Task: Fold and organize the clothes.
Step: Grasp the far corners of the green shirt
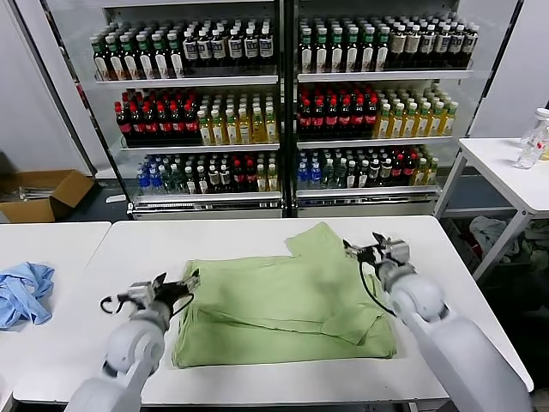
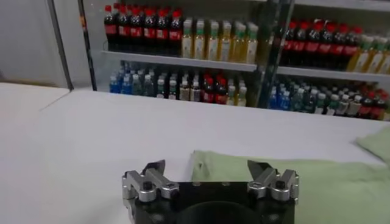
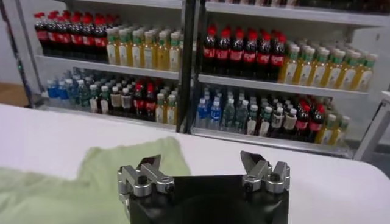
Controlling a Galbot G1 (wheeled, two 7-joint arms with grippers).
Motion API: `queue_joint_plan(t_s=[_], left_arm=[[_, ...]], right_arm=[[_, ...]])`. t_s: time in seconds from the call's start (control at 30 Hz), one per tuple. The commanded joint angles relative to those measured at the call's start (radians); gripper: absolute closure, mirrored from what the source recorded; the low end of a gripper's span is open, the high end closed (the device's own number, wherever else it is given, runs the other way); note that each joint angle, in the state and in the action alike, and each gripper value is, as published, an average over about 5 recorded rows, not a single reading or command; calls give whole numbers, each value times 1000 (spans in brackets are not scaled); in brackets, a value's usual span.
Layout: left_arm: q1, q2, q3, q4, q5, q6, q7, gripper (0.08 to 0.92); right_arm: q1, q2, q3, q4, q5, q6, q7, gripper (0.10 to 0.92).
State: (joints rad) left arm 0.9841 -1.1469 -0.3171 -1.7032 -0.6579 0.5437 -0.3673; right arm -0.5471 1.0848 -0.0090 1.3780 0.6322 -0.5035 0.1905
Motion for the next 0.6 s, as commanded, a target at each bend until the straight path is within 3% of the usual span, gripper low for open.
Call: queue_joint_plan(t_s=[0.03,0.37,0.6], left_arm=[[-230,-41,116,285,42,12,-12,177],[-196,-43,123,290,32,20,5,183],[-164,-34,115,262,2,18,20,354]], right_arm=[[169,120,-86,-296,-11,-2,-7,203],[173,208,-83,-432,4,-1,-53,215],[155,212,-103,-436,11,-6,-119,379]])
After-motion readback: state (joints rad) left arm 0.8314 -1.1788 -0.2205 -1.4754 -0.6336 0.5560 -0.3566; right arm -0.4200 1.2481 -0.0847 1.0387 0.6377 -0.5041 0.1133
